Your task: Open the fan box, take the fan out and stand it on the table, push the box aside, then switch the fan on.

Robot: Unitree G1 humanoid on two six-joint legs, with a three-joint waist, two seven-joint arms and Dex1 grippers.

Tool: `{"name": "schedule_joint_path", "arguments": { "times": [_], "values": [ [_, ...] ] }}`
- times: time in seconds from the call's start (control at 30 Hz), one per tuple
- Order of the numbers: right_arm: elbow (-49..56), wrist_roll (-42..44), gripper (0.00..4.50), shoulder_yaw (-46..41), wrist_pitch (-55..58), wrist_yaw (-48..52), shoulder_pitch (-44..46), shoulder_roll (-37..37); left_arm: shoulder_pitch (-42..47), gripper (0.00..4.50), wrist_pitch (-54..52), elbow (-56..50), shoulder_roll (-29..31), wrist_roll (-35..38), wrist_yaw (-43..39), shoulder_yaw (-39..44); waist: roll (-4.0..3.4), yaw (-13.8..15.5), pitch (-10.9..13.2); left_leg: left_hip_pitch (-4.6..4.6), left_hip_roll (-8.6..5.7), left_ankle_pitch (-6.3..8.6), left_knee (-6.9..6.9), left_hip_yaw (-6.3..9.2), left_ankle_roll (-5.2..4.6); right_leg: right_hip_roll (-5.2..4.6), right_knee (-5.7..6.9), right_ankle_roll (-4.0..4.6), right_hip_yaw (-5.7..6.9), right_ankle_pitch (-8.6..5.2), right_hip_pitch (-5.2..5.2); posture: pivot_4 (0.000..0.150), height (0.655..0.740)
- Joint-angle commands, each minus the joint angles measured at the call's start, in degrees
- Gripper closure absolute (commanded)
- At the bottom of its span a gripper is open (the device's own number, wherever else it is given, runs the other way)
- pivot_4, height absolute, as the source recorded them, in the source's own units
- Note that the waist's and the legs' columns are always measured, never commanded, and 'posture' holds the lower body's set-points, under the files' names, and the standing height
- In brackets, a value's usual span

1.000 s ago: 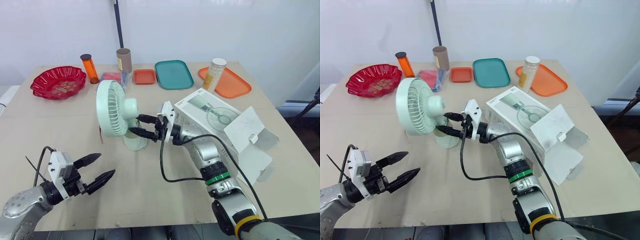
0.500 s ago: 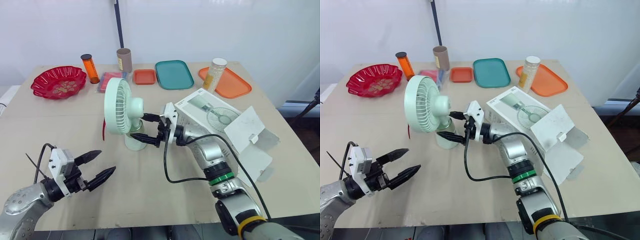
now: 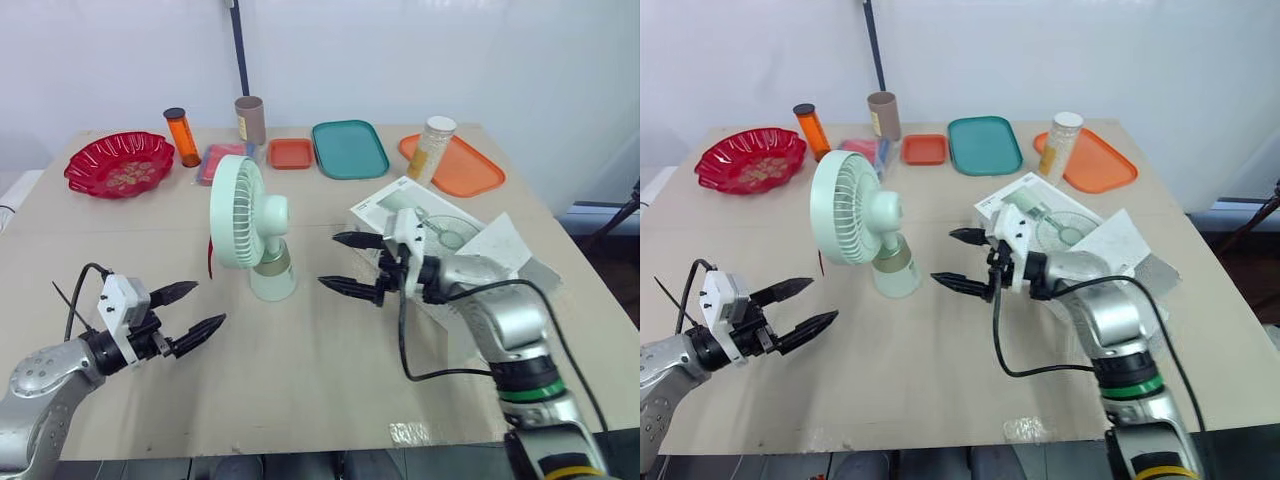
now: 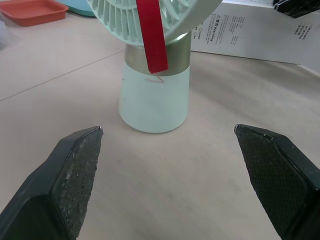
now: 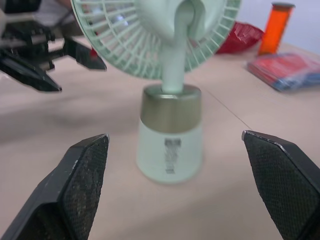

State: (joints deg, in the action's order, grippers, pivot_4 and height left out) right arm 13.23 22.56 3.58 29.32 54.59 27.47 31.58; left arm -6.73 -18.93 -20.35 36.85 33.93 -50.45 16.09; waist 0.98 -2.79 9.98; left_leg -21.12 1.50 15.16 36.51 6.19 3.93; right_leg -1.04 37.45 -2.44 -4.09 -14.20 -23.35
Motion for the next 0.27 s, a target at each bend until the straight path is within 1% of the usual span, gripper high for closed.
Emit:
{"name": "schedule_joint_path", "arguments": {
  "times": [0.03, 0.13, 0.27],
  "values": [
    [8.0, 2.8, 0.14, -4.1, 5.8, -2.9, -2.9, 3.4, 2.9, 0.00, 0.9, 1.5, 0.6, -0.9, 0.1, -0.1, 0.01, 0.1, 0.0, 0.00, 0.00, 0.00, 0.00, 0.00, 0.00, 0.00, 0.00, 0.00, 0.00, -0.01, 0.01, 0.150, 0.7400],
    [11.4, 3.6, 0.14, -5.8, 8.4, -4.8, -6.5, 5.5, 4.2, 0.00, 1.4, 3.1, 0.5, -2.0, -0.1, -0.7, 0.01, 0.0, 0.0, -0.02, 0.00, 0.00, 0.00, 0.00, 0.00, 0.00, -0.03, -0.02, -0.01, -0.02, 0.01, 0.150, 0.7400],
    [12.3, 3.9, 0.14, -7.0, 9.0, -7.0, -8.7, 5.9, 5.4, 0.00, 2.3, 5.3, 0.8, -3.2, -0.7, -0.8, 0.01, 0.0, 0.0, -0.02, 0.00, 0.01, 0.00, -0.01, -0.02, 0.01, -0.03, -0.01, -0.01, -0.02, 0.01, 0.150, 0.7400]
  ]
}}
